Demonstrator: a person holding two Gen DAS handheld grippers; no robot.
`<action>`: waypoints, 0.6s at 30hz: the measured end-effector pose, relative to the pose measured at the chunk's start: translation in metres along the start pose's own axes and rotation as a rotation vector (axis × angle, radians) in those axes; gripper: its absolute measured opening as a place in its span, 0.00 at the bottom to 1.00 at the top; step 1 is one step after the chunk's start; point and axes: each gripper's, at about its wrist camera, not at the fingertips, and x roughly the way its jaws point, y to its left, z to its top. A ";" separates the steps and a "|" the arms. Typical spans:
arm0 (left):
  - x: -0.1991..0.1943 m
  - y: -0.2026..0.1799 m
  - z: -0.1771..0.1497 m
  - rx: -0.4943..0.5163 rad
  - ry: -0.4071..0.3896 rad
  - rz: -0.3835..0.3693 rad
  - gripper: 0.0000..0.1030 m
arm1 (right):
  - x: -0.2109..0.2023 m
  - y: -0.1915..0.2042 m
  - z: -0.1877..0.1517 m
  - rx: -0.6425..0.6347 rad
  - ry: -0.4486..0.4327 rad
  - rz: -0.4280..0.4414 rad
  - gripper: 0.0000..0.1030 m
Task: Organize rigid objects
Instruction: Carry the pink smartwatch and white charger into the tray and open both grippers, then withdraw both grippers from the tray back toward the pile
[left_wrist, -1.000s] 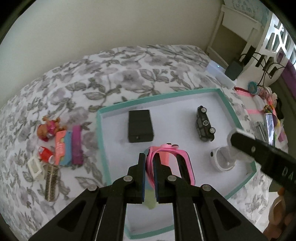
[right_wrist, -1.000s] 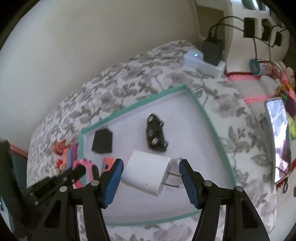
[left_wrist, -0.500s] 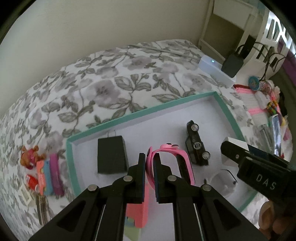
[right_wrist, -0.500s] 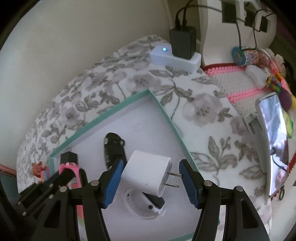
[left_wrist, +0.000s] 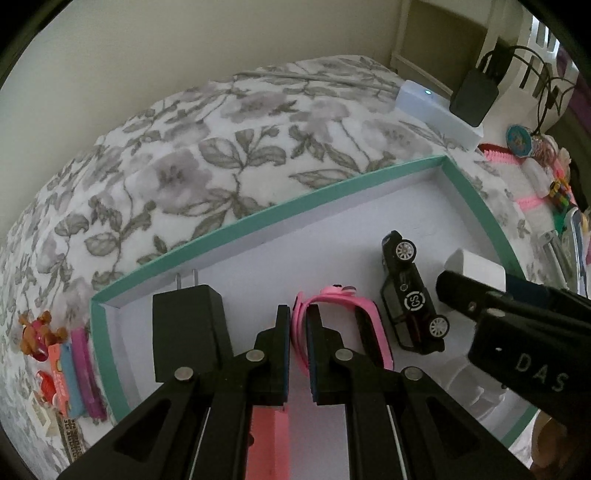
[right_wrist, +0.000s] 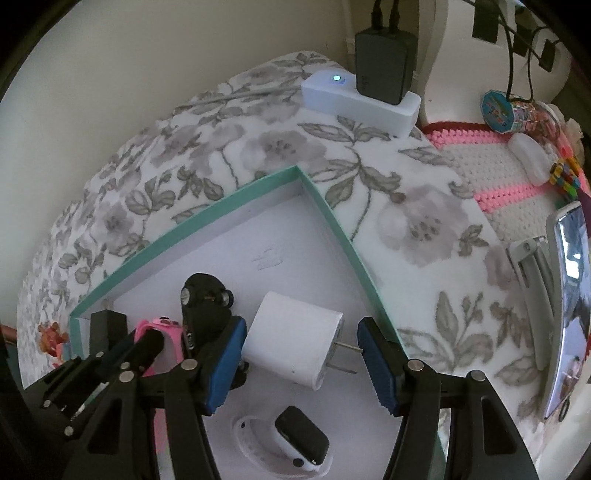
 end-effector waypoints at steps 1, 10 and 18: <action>0.000 0.000 0.000 0.003 0.000 0.000 0.08 | 0.001 0.000 0.000 -0.002 0.000 -0.002 0.64; -0.007 0.005 -0.003 -0.021 0.008 -0.010 0.37 | -0.002 0.001 0.000 -0.005 0.000 -0.006 0.64; -0.039 0.019 -0.003 -0.061 -0.030 -0.009 0.41 | -0.033 0.005 -0.003 -0.021 -0.060 0.004 0.67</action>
